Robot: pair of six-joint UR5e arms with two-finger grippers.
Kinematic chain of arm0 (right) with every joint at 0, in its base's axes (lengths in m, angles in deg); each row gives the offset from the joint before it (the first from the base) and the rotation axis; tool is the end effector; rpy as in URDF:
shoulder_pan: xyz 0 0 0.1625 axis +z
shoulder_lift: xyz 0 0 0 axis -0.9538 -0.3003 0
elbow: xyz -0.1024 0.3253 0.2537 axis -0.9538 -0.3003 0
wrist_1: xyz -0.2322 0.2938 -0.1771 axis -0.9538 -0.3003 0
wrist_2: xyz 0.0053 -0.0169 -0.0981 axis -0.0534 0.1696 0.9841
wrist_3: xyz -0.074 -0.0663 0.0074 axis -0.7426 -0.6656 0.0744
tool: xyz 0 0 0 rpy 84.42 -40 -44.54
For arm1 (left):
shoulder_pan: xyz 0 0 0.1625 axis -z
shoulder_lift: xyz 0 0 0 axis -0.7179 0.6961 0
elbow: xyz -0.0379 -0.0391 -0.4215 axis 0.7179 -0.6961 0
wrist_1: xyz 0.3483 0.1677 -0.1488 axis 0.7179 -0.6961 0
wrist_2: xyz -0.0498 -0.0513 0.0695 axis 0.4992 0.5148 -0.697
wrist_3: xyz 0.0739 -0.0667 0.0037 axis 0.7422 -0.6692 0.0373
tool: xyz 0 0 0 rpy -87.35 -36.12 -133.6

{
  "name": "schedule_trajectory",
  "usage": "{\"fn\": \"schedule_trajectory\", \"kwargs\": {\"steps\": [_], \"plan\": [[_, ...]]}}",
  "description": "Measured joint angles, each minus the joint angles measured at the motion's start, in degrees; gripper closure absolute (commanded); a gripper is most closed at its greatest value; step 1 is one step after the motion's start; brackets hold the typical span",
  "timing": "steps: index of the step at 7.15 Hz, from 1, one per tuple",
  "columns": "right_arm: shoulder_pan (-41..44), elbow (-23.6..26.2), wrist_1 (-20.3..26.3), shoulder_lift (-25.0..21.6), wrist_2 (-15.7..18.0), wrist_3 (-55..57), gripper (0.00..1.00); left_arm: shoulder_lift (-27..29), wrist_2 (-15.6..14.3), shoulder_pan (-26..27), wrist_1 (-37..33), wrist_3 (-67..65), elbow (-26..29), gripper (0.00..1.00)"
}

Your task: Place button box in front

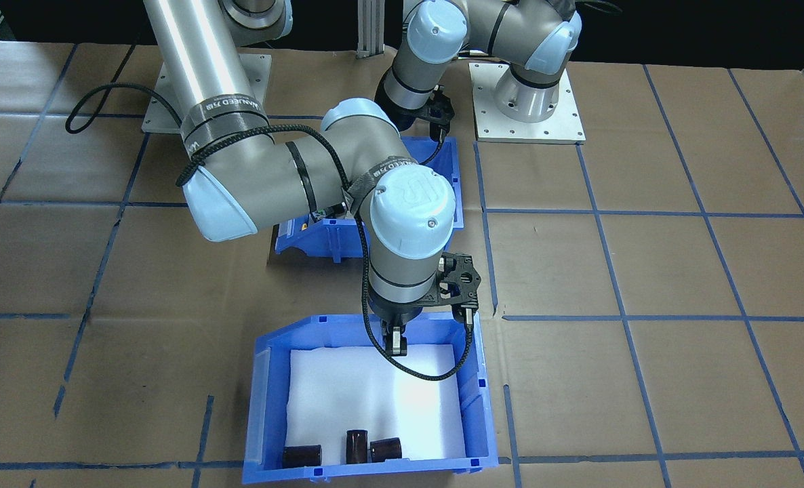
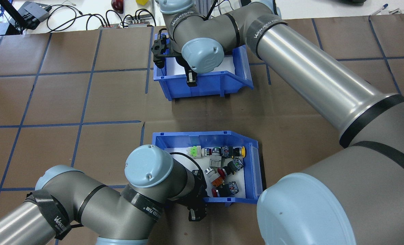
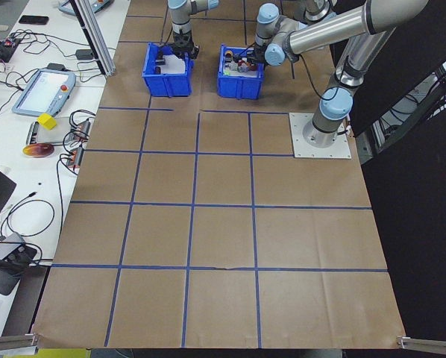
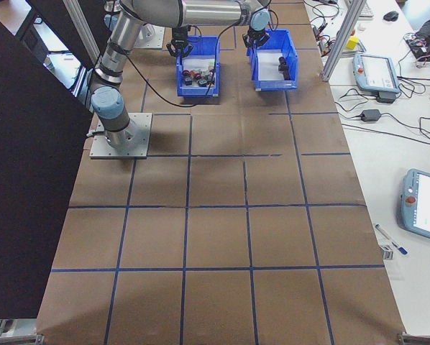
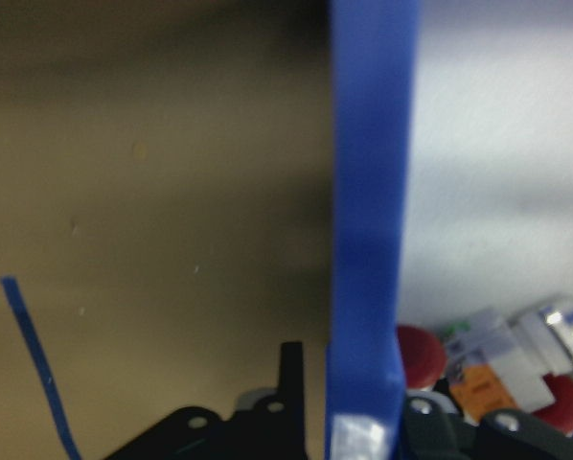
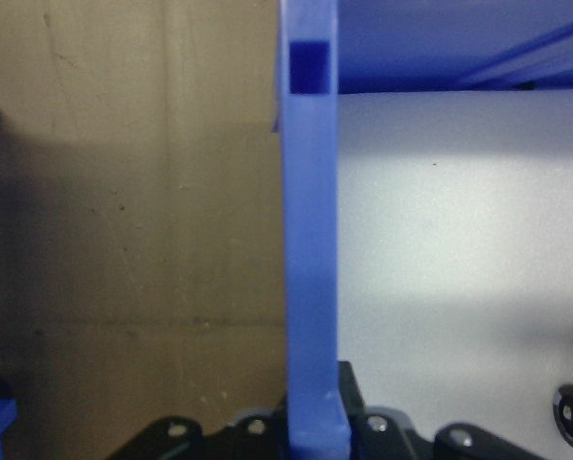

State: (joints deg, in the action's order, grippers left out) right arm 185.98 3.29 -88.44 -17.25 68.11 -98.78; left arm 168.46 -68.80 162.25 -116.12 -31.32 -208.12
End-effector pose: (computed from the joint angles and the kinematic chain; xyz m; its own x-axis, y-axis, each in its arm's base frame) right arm 0.4108 -0.6243 0.3228 0.0247 -0.9983 0.0536 -0.9992 -0.0230 0.0321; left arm -0.3157 -0.2666 0.2512 -0.0745 -0.9945 -0.0733 -0.9501 0.0485 0.3082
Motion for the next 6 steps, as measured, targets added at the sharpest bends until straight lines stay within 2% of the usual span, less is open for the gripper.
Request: {"fn": "schedule_trajectory", "kwargs": {"steps": [1, 4, 6], "plan": [[-1.70, -0.06, 0.08, -1.56, 0.52, -1.65, 0.93, -0.83, -0.12, -0.24, -0.31, 1.07, 0.45, 1.00], [-11.52, 0.20, 1.47, -6.12, 0.74, -11.67, 0.93, -1.94, -3.73, -2.61, -3.49, 5.98, 5.66, 1.00], [-19.10, 0.62, 3.75, -8.96, 0.73, -19.30, 0.93, 0.01, -3.82, -8.93, -4.96, 10.38, 10.31, 1.00]]}}
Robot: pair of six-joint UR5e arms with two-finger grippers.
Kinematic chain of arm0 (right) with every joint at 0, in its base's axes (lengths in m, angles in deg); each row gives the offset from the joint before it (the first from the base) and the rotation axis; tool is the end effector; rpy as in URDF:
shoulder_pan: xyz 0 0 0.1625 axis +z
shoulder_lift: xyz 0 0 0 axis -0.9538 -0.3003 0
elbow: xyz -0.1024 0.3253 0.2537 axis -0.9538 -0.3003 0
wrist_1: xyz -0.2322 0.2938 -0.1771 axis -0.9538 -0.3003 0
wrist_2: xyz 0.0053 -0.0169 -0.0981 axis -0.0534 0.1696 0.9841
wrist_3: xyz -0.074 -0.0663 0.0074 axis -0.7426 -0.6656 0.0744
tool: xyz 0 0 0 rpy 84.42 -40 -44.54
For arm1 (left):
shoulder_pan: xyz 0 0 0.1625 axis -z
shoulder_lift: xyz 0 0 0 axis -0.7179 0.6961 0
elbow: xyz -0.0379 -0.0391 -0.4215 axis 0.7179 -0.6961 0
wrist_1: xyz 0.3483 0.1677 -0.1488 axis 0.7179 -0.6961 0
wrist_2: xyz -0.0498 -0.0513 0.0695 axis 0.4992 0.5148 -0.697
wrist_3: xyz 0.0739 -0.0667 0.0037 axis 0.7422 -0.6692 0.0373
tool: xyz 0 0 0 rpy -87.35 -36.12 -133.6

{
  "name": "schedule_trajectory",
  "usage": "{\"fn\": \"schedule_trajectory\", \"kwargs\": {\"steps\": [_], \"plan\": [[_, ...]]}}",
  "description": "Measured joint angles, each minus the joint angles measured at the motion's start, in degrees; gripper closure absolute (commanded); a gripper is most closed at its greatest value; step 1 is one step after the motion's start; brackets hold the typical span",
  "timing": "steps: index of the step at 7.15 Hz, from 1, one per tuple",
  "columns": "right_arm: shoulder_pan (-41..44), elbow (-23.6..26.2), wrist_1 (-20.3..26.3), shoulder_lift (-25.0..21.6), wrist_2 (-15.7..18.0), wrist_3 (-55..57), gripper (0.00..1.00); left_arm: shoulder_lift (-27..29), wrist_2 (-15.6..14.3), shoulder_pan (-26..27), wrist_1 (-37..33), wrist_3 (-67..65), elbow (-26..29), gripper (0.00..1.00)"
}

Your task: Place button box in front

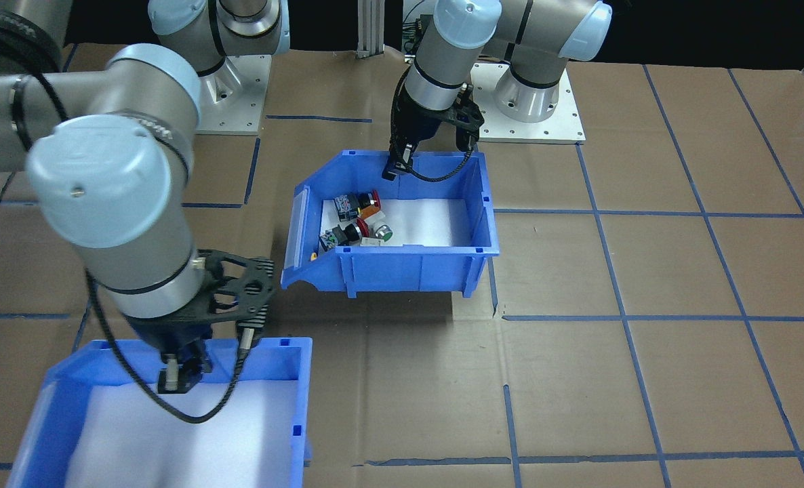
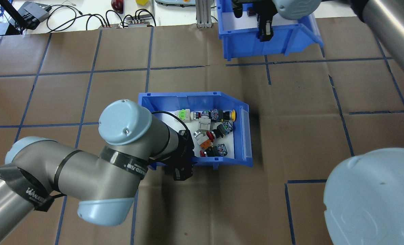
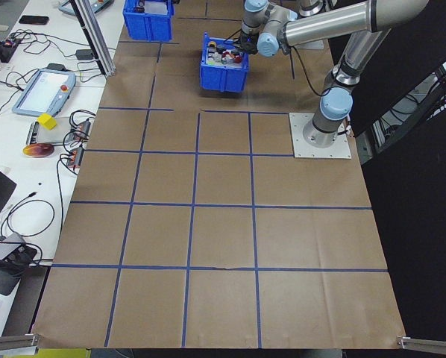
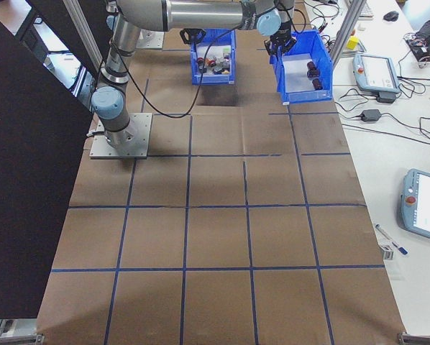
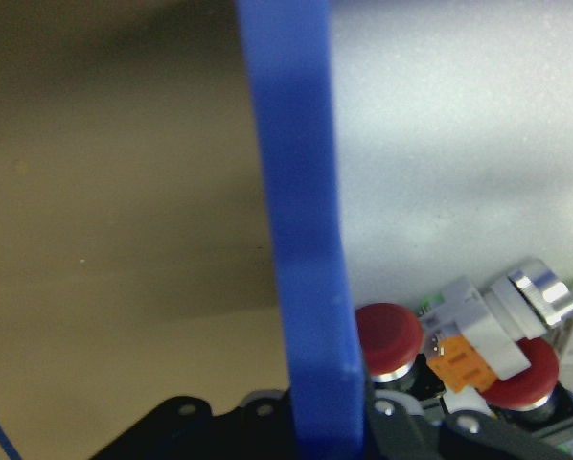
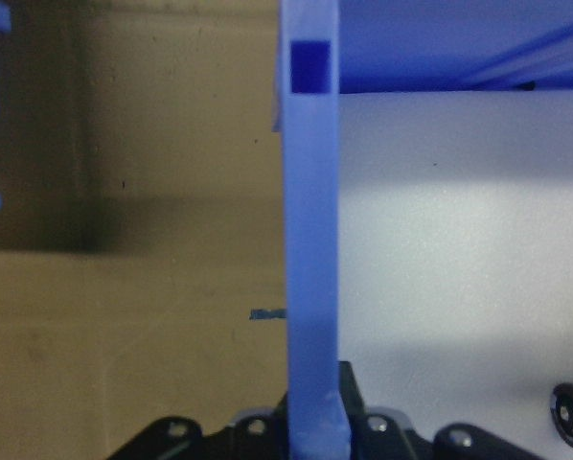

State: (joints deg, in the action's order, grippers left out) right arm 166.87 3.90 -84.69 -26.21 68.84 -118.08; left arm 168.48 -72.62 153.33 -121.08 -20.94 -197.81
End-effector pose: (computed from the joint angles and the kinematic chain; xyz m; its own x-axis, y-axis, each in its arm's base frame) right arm 0.1794 -0.6840 0.4227 0.0277 -0.9923 0.1205 -0.9982 -0.0210 0.0565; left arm -0.2787 -0.3594 0.3179 -0.0858 -0.9924 0.0884 -0.9562 0.1069 0.2724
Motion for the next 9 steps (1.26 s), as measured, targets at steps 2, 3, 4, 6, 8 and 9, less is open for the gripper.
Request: {"fn": "schedule_trajectory", "kwargs": {"steps": [2, 3, 4, 6, 8, 9], "plan": [[-7.40, 3.64, 1.29, -3.77, -0.30, -8.42, 0.93, 7.31, 0.12, -4.35, 0.05, 3.14, 7.92, 1.00], [-11.21, 7.22, 1.35, -6.38, -0.60, -12.39, 0.93, 13.61, 0.07, -5.00, -0.02, 3.52, 14.86, 1.00], [-14.42, 11.39, 1.31, -9.21, -0.76, -15.34, 0.93, 19.82, 0.10, -5.20, -0.19, 3.60, 21.70, 1.00], [-18.56, 21.32, 0.50, -15.64, -0.90, -18.62, 0.93, 30.45, 0.41, -4.49, -0.28, 3.37, 32.22, 1.00], [-20.99, 30.13, -1.10, -20.99, -1.02, -21.22, 0.93, 34.65, 0.73, -3.05, -0.28, 2.80, 36.14, 1.00], [-21.94, 33.18, -1.85, -22.61, -1.03, -22.82, 0.92, 34.95, 0.86, -2.26, -0.31, 2.67, 36.21, 1.00]]}}
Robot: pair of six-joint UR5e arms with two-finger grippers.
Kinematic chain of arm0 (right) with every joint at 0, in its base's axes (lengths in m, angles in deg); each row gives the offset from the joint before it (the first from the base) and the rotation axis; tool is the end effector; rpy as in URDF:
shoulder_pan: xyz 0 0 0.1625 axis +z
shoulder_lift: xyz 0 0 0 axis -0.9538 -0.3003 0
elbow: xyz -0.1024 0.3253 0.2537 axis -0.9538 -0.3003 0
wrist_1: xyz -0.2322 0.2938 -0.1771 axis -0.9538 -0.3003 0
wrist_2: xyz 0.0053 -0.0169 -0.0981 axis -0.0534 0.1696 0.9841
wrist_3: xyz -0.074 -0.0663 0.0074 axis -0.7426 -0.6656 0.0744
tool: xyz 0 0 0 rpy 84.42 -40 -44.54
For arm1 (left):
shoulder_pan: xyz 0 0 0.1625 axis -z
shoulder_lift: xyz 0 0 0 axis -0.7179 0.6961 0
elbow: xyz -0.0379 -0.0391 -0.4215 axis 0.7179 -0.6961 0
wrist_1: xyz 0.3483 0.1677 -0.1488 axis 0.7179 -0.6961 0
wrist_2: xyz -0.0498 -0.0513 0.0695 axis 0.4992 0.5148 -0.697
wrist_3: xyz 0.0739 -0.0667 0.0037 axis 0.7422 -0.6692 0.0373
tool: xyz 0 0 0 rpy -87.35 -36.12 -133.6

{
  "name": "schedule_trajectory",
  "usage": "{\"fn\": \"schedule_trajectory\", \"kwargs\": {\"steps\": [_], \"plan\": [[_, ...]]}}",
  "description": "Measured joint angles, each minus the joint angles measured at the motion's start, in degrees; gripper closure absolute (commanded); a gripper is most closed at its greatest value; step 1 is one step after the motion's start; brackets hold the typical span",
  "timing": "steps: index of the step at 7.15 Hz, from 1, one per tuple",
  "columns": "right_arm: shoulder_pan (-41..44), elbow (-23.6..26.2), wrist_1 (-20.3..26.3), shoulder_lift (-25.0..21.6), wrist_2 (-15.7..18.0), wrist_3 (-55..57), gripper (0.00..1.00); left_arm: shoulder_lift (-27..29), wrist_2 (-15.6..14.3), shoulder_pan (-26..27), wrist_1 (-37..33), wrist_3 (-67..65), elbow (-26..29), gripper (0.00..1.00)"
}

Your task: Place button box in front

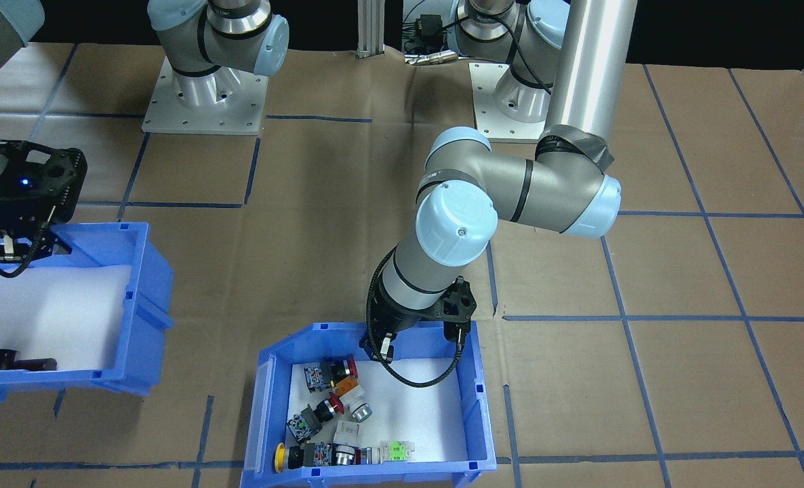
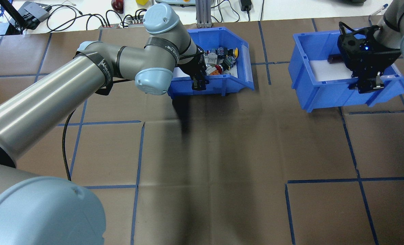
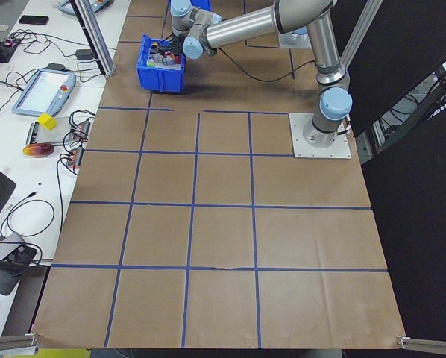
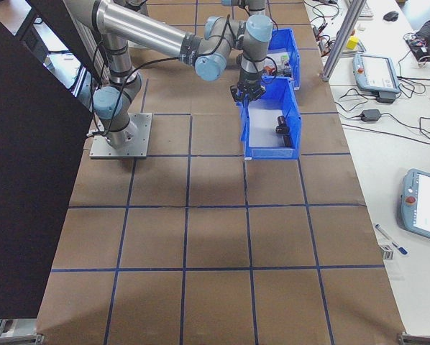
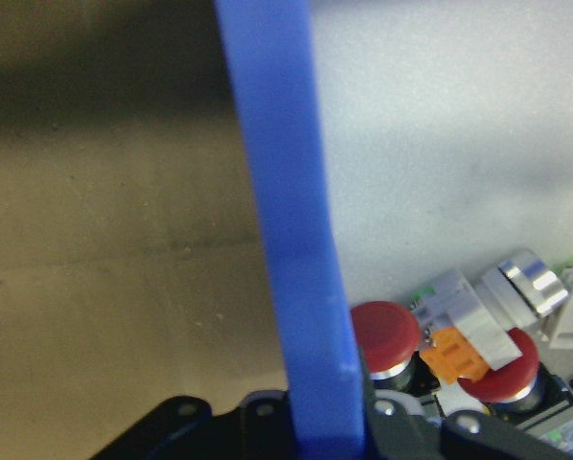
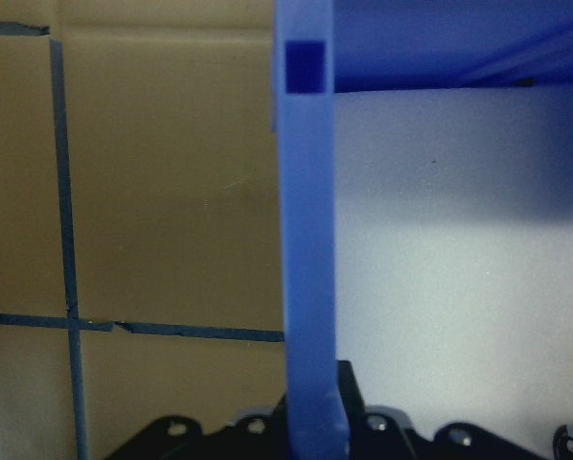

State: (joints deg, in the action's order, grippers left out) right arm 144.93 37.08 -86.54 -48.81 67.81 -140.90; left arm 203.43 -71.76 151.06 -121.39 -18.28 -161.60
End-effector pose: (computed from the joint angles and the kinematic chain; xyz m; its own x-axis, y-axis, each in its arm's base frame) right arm -0.0309 -0.5237 0.3811 0.0435 -0.9979 -0.0476 -0.9985 -0.0449 0.0301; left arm -0.3320 -0.6146 0.2690 -0.0912 -0.9892 0.1146 -0.9511 0.1207 0.2844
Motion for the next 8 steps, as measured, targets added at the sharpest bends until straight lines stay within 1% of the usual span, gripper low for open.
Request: {"fn": "schedule_trajectory", "kwargs": {"steps": [2, 3, 4, 5, 6, 7, 8], "plan": [[-0.68, 3.18, -0.43, -1.74, 0.01, -1.49, 0.92, -0.15, 0.29, 0.85, -0.11, -0.07, -0.75, 0.98], [-0.72, 3.92, -0.45, -2.15, 0.05, -1.69, 0.92, -0.06, 0.55, 1.20, -0.14, -0.07, -0.92, 0.83], [-0.66, 4.50, -0.40, -2.59, 0.07, -1.73, 0.92, 0.19, 0.60, 1.40, -0.13, 0.06, -0.75, 0.53], [-0.58, 5.50, -0.35, -3.64, 0.08, -1.63, 0.92, 0.38, -0.32, 1.42, 0.07, 0.37, -0.37, 0.36], [-0.52, 7.12, -0.34, -5.20, 0.10, -1.38, 0.92, 0.45, -2.69, 1.46, 0.47, 0.64, -0.12, 0.30], [-0.40, 9.30, -0.37, -7.16, 0.12, -1.07, 0.92, 0.27, -5.40, 1.49, 0.82, 0.65, 0.04, 0.29], [-0.24, 11.70, -0.39, -9.37, 0.08, -0.76, 0.92, -0.55, -6.84, 1.46, 0.98, 0.62, 0.24, 0.28]]}}
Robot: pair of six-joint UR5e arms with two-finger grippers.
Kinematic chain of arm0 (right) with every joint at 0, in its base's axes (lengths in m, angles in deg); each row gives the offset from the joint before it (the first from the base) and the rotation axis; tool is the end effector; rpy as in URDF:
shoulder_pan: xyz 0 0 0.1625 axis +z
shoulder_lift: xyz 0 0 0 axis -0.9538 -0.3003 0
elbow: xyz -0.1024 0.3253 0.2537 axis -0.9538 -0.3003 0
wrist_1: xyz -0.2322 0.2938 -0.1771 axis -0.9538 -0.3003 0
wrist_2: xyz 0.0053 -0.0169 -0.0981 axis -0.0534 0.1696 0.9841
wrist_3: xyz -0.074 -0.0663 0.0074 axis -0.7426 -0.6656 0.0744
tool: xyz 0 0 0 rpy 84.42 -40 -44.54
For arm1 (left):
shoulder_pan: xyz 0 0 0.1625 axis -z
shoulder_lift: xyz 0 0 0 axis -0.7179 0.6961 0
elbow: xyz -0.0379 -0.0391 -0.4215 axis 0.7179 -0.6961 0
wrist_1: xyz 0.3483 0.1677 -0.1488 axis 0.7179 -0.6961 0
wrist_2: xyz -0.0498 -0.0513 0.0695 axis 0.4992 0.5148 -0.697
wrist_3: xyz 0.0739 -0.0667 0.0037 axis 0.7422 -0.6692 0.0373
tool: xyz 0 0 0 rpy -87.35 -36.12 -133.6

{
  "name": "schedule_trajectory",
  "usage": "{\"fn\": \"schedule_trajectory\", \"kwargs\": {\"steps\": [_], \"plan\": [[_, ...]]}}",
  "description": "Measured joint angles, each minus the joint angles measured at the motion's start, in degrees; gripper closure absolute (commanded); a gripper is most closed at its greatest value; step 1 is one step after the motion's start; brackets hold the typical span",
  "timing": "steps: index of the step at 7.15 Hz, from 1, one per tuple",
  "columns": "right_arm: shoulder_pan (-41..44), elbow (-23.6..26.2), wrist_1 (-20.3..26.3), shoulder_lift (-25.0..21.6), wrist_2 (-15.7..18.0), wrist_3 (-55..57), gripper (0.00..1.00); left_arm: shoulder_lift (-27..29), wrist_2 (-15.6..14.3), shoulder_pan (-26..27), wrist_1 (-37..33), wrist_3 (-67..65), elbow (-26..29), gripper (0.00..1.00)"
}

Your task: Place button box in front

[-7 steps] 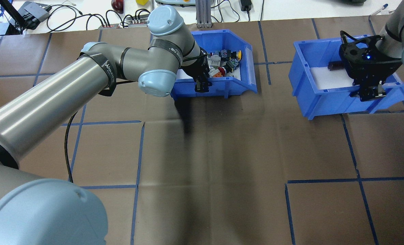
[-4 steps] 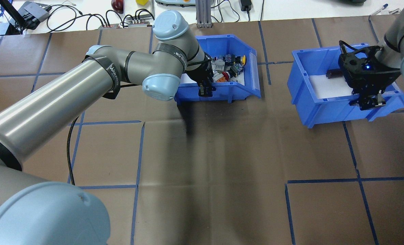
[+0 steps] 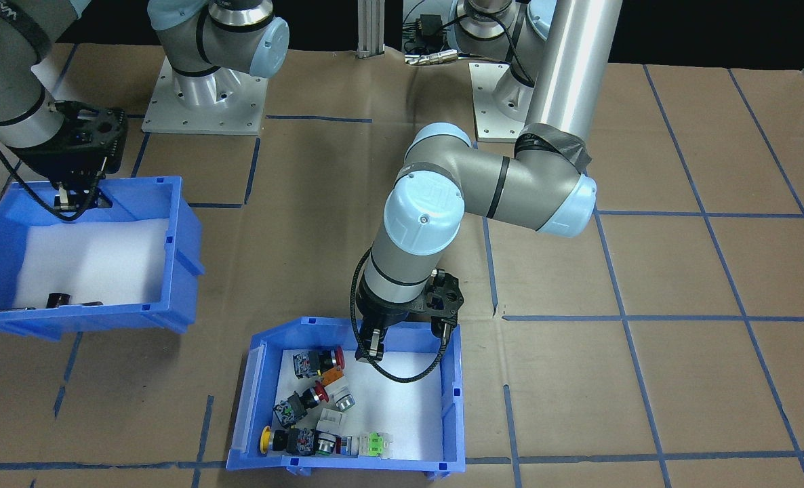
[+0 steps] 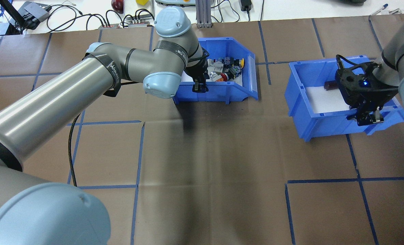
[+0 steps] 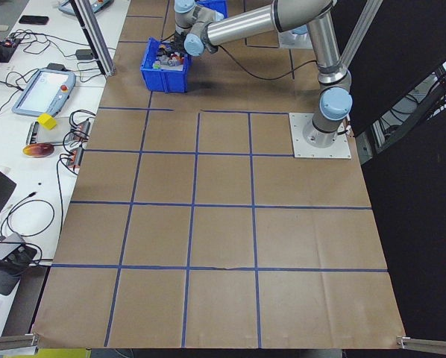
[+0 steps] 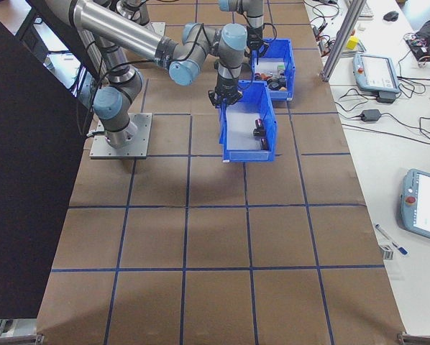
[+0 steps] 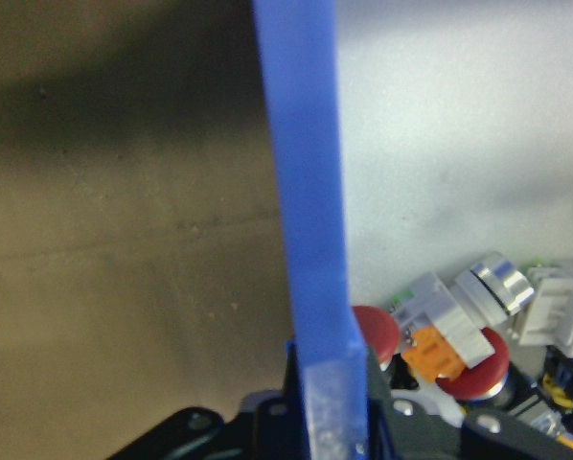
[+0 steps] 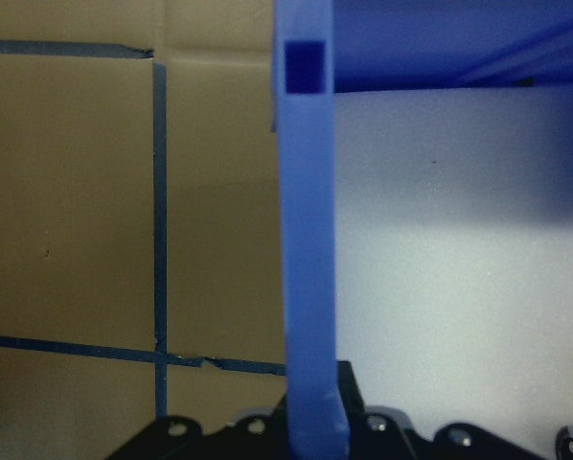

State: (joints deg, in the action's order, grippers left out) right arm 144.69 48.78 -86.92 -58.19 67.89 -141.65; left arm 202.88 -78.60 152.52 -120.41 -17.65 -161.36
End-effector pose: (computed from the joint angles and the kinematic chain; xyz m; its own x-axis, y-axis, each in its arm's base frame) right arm -0.0095 -0.4498 0.3625 0.0530 -0.9954 -0.0800 -0.9983 -0.0547 0.0187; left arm -0.3369 -0.6109 0.2771 -0.1207 -0.9785 0.1670 -0.9733 0.1497 0.1738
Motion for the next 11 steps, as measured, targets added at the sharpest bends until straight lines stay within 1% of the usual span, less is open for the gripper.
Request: {"fn": "schedule_trajectory", "kwargs": {"steps": [2, 3, 4, 6, 7, 8, 9, 11], "plan": [[0.51, 5.26, -0.01, -4.77, -0.06, 0.49, 0.92, -4.21, -1.37, -0.50, -1.97, 2.64, -0.61, 0.25], [1.43, 7.65, -0.02, -6.95, 0.00, 1.47, 0.92, -7.22, -3.08, -0.94, -5.73, 8.85, -1.20, 0.03], [3.28, 9.34, -0.02, -8.68, 0.04, 3.72, 0.92, -10.25, -4.92, -1.83, -11.59, 17.09, -1.48, 0.02], [11.48, 10.78, -0.42, -10.32, 0.13, 13.00, 0.91, -17.28, -6.38, -5.78, -24.38, 36.48, -1.72, 0.01], [16.99, 10.91, -2.18, -10.26, 0.18, 18.68, 0.91, -20.74, -6.65, -8.28, -28.85, 48.12, -2.02, 0.01], [22.99, 10.89, -5.42, -9.65, 0.21, 24.64, 0.91, -23.92, -6.82, -10.99, -31.70, 61.16, -2.87, 0.01], [28.46, 10.80, -8.88, -8.22, 0.22, 30.53, 0.91, -26.61, -6.79, -14.19, -32.87, 73.69, -4.39, 0.01], [39.20, 10.50, -16.43, -2.86, 0.34, 41.40, 0.91, -31.02, -6.35, -21.83, -33.31, 96.51, -8.47, 0.01]]}}
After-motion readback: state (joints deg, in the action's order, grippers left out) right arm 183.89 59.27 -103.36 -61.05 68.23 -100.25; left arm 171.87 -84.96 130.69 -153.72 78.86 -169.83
